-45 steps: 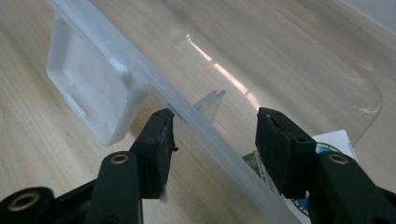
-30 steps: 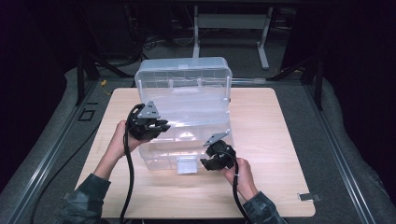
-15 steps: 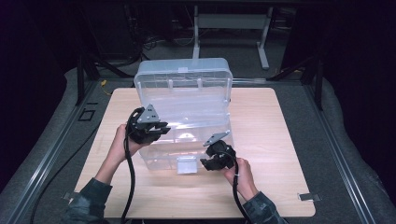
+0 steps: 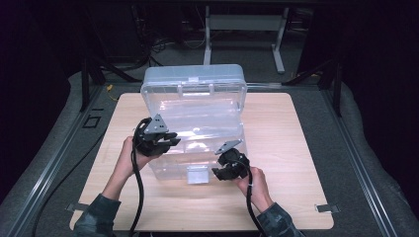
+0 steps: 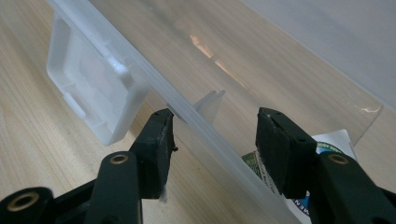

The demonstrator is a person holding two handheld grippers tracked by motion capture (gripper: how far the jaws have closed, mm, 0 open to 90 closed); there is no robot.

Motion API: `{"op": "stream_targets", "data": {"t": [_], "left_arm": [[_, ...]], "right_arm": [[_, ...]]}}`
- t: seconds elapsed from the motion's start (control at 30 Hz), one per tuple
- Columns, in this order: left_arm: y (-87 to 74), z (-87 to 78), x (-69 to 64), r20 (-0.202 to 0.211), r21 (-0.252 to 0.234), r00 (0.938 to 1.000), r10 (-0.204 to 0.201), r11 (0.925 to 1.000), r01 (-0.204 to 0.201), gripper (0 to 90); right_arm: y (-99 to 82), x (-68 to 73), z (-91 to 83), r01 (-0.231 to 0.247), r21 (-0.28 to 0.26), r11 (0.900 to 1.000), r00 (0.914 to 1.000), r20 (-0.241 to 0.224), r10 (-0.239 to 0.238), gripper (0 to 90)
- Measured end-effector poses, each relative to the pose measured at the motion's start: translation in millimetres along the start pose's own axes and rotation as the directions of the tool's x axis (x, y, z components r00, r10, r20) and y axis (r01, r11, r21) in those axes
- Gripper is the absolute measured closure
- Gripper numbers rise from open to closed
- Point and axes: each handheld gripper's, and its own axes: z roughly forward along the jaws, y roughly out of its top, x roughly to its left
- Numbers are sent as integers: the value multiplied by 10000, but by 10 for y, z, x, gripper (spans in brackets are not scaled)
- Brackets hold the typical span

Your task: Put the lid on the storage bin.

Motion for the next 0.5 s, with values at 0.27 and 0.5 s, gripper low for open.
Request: {"op": "stream_targets", "data": {"t": [0.27,0.5], "left_arm": [[-60,-2,-34,-68,-316,10000,4,9995,-6,743],[-85,0,-66,-173,-435,9998,23,9991,-30,739]], "right_arm": [[-2,-13,-15,-161,-200,9997,9998,-132,159,491],[10,10,-50,-112,-238,9997,9999,-8,112,519]]}}
